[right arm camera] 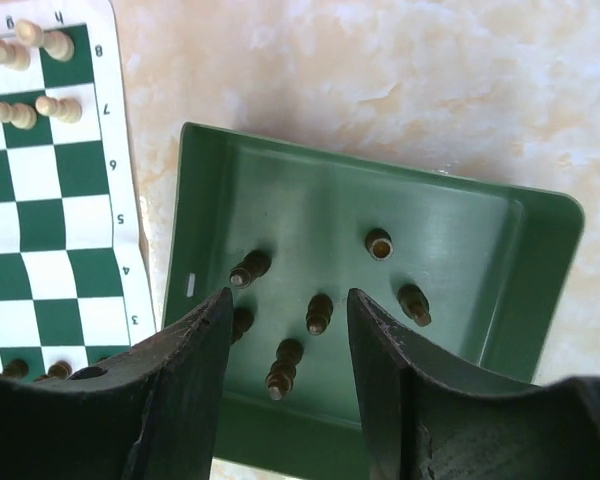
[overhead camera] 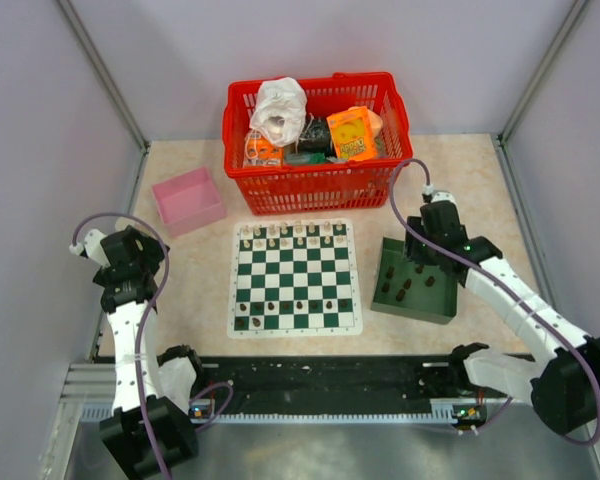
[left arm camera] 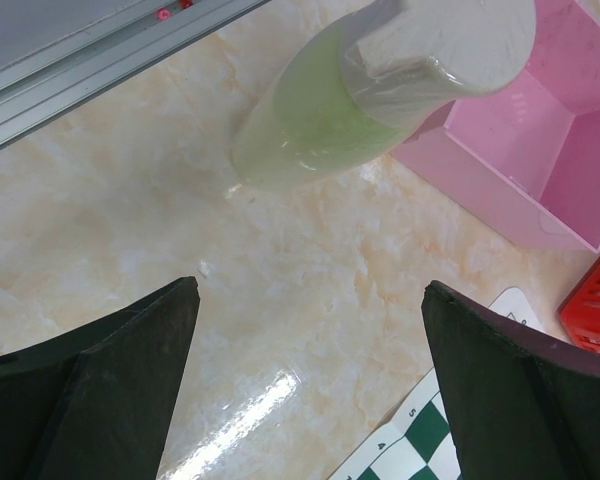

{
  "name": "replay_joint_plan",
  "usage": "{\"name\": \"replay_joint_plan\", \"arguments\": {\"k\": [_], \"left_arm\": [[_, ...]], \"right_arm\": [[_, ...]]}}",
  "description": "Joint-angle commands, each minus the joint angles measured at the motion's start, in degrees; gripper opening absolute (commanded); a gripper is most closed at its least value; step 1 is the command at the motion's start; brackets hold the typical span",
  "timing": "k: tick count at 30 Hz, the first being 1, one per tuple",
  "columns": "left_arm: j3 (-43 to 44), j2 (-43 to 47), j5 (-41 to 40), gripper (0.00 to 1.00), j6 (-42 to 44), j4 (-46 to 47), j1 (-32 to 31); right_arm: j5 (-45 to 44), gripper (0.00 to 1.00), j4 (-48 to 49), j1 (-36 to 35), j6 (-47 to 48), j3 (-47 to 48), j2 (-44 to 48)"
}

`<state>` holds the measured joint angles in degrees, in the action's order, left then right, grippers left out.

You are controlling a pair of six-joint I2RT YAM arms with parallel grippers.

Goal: Set up the chess pieces on the board

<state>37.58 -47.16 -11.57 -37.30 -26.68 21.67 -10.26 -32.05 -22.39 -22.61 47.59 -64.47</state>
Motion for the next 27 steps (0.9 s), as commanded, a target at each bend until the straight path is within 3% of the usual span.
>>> {"name": "replay_joint_plan", "arguments": {"k": [1,27], "left_arm": [[0.21,0.05,-0.29,0.99,0.56,2.68,0.3],[0.83,1.28,-0.12,0.99,1.53,1.19,0.3]], "right_arm": [[-4.15,0.49,-2.75,-0.55,-2.7,-2.24,3.56],[0.51,0.43,3.31,-0.55,-4.37,-7.25,-6.02]]}}
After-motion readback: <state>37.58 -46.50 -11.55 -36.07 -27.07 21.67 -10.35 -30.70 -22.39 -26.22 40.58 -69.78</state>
